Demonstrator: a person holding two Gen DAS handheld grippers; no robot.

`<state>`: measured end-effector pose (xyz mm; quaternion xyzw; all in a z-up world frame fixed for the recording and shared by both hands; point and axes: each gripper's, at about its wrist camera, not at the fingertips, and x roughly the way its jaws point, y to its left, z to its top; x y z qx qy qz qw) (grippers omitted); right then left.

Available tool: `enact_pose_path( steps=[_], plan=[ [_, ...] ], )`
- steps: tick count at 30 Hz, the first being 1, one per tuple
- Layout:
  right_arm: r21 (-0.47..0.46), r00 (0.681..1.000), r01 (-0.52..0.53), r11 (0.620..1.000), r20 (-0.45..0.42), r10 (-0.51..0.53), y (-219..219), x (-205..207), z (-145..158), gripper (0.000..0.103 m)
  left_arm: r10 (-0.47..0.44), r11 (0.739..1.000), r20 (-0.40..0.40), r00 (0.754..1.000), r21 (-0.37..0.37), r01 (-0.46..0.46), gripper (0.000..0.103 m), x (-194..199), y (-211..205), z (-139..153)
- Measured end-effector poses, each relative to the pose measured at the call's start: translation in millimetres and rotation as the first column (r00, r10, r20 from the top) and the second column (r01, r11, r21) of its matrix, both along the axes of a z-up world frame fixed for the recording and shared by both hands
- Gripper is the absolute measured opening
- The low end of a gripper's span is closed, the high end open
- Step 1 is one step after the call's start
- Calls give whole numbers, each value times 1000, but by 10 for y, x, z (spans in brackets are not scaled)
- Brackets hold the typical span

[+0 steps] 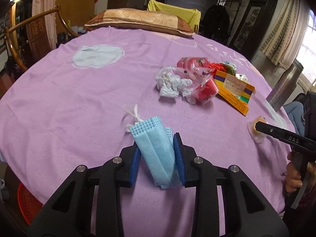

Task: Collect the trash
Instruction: 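Carry the mask and cup over the red wastebasket and open both tools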

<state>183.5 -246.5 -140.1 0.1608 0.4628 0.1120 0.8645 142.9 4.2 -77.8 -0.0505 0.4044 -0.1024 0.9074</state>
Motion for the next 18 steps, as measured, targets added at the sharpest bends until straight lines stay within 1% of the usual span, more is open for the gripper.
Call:
enact_pose_path(
  steps=[5,8,11,18],
  plan=[
    [14,997,36,999,70,-37,-17,-146,119,55,32,999,28,999,5,-32,33,-69,126,117],
    [34,996,20,999,88,-23,37,-225,190,55,49,999,42,998,-10,-49,33,-92,224,188],
    [34,993,5,999,116,-9,97,-307,294,55,72,997,62,996,-26,-70,33,-135,339,271],
    [49,986,-46,998,162,38,286,-446,502,55,148,989,109,983,-42,-144,33,-337,687,442]
  ],
)
